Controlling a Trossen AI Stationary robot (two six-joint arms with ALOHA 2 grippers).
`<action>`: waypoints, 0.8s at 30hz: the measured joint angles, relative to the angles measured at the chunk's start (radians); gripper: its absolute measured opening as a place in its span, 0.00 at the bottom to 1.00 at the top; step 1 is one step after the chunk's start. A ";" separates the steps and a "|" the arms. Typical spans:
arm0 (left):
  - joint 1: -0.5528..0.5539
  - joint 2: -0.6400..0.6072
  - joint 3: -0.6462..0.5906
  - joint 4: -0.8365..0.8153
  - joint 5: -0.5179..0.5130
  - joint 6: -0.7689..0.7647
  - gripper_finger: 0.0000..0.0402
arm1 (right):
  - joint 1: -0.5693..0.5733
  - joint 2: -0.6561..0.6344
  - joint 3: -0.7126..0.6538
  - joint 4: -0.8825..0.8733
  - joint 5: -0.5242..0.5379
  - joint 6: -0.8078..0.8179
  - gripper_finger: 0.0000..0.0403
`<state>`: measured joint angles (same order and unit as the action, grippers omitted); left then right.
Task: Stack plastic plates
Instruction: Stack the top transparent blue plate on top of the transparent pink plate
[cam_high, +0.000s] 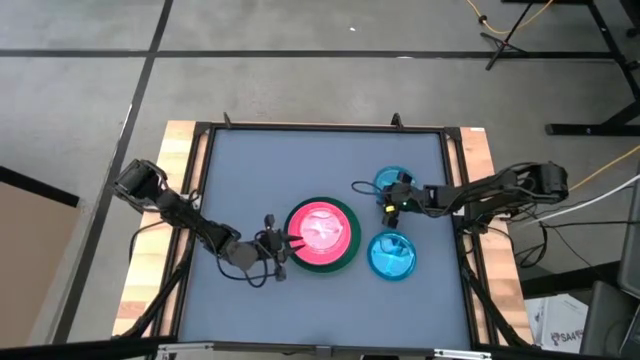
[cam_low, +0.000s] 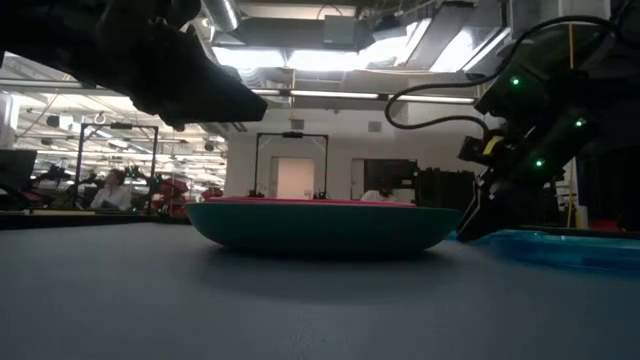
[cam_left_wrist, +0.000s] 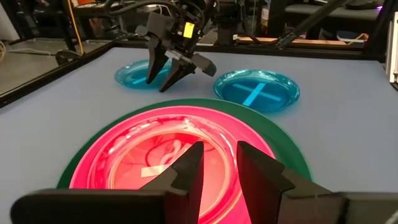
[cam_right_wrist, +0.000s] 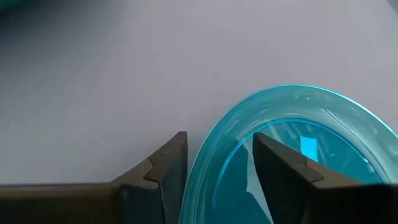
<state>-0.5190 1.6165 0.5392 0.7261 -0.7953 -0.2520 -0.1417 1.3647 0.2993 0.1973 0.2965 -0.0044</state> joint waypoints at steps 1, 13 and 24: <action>0.000 0.000 0.000 0.000 -0.002 0.000 0.22 | 0.000 0.004 0.000 0.001 0.002 0.000 0.42; 0.002 0.000 0.000 0.000 -0.006 0.000 0.22 | -0.001 0.007 -0.002 -0.011 0.036 -0.004 0.02; 0.002 0.000 0.000 0.000 0.001 -0.008 0.22 | -0.003 -0.026 0.003 -0.038 0.020 -0.014 0.00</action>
<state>-0.5171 1.6165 0.5396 0.7265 -0.7948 -0.2600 -0.1448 1.3385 0.3026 0.1589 0.3168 -0.0187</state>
